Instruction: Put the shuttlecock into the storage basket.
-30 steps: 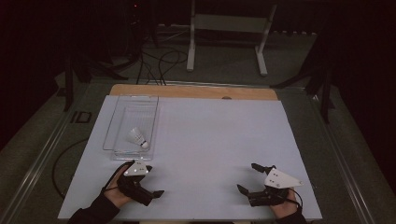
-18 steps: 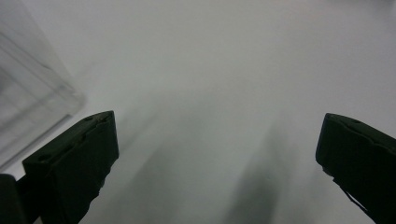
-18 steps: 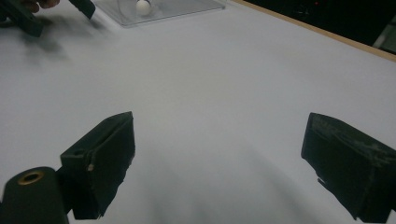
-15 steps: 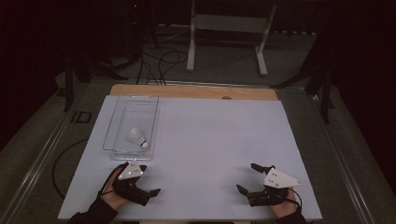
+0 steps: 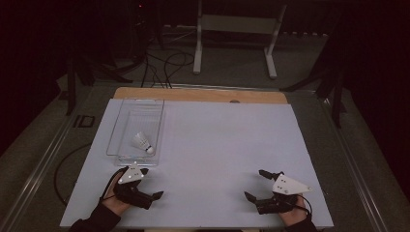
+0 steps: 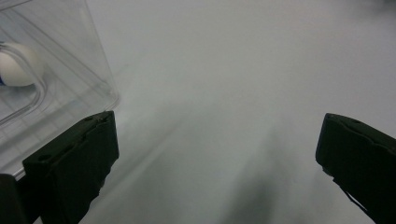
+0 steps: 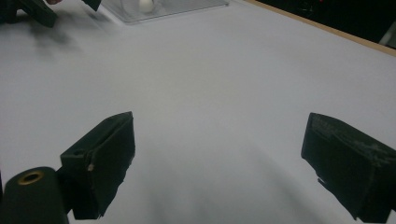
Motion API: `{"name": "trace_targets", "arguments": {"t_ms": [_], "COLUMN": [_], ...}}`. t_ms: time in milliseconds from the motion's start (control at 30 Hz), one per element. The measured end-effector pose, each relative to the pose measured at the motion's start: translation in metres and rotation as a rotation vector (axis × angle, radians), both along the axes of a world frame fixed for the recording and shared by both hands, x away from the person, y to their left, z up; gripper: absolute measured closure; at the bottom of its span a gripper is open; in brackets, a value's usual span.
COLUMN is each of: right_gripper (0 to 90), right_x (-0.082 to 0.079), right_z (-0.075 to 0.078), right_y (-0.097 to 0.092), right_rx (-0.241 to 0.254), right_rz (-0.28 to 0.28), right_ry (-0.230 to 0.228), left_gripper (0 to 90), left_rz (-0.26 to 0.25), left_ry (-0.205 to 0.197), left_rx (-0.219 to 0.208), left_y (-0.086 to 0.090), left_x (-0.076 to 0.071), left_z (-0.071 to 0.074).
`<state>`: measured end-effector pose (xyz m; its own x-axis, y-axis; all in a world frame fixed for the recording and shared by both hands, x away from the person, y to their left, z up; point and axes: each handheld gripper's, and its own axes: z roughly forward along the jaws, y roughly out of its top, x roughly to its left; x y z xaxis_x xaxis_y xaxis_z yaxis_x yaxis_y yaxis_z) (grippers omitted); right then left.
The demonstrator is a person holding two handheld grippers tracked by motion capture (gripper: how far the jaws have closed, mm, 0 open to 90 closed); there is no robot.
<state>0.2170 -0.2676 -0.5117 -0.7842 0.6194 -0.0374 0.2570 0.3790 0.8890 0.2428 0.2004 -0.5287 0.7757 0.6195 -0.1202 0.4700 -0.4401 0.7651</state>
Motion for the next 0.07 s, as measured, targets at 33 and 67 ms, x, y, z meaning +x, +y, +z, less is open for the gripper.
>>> {"name": "trace_targets", "arguments": {"t_ms": [33, 67], "right_gripper": [9.7, 9.7], "right_x": [0.0001, 0.0001], "right_z": [0.0000, 0.0000], "right_y": [0.0000, -0.0001], "right_rx": [0.002, 0.002], "right_rz": [0.000, 0.000], "right_ry": [0.000, 0.001], "left_gripper": [0.1, 0.1], "left_rz": [-0.001, 0.000], "left_ry": [-0.002, 0.002], "left_rx": [-0.009, -0.022], "left_y": [0.0001, 0.0003], "left_x": [0.0003, 0.0006], "left_z": [0.0004, 0.0008]}}
